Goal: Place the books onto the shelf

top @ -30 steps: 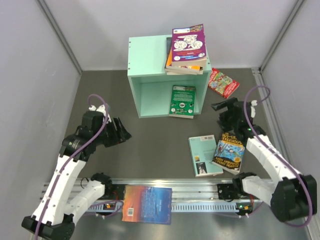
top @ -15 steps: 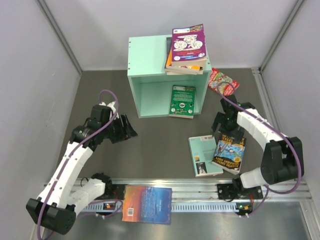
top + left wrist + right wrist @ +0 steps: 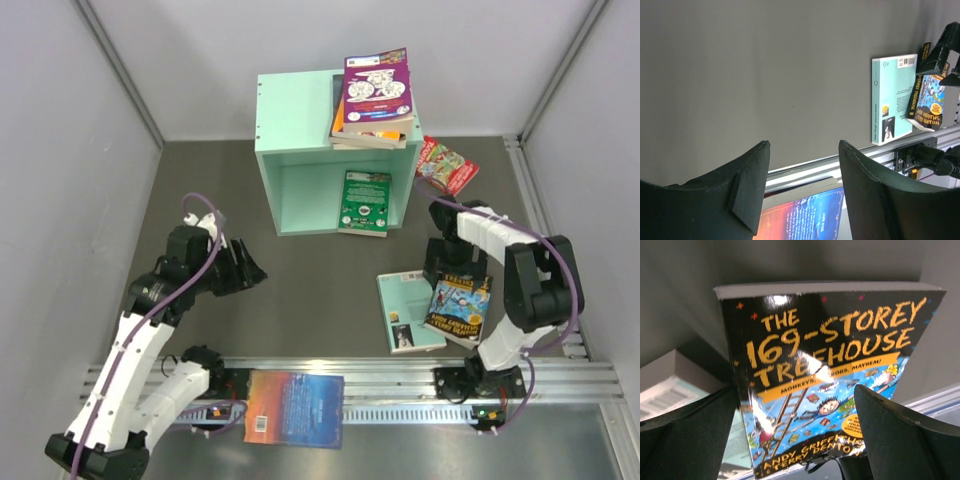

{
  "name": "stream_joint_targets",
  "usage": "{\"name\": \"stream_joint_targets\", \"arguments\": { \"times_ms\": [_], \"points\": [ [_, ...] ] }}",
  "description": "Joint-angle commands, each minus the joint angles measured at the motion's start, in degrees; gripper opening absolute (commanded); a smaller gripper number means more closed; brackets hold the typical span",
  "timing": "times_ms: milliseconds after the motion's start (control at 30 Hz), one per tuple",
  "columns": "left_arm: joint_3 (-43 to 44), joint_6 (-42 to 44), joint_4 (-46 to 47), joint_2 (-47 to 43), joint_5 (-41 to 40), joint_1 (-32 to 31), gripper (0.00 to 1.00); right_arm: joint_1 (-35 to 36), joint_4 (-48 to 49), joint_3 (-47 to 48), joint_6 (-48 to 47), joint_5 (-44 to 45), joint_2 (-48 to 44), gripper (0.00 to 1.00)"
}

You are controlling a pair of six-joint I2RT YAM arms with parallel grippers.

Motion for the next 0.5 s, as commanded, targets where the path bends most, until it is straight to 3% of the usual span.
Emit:
{"name": "stream_joint_targets", "arguments": {
  "times_ms": [0, 133, 200, 267, 300, 333, 367, 467],
  "points": [
    [-0.4, 0.1, -1.4, -0.9, -1.9, -0.2, 0.63, 1.4, 2.8, 1.8, -0.7, 2.4, 3.4, 1.0],
    [0.2, 0.6, -1.7, -0.3, -3.0, -0.2, 0.63, 3.5, 2.7, 1.8, -1.7, 5.5, 7.8, 1.0],
    [0.4, 0.6, -1.7, -0.2, -3.5, -0.2, 0.63, 4.0, 3.2, 0.6, -2.1, 5.9, 8.3, 0.94],
    [0.1, 0.6, -1.3, 0.1, -3.7, -0.2, 0.63, 4.2, 4.0, -0.8, -2.1, 5.8, 8.8, 0.55],
    [0.0, 0.5, -1.0, 0.5, -3.7, -0.2, 0.63, 4.2, 4.4, -1.1, -2.0, 5.9, 8.8, 0.21],
    [-0.1, 0.5, -0.8, 0.7, -3.6, -0.2, 0.63, 4.2, 4.5, -1.2, -1.9, 6.4, 8.8, 0.07],
    [-0.3, 0.6, -0.3, 1.0, -3.3, -0.2, 0.63, 4.2, 4.5, -1.2, -1.8, 6.6, 8.8, 0.0],
    [-0.2, 0.8, 0.7, 2.3, -2.8, -0.2, 0.63, 4.2, 4.1, -1.1, -2.2, 7.6, 8.2, 0.0]
  ]
}}
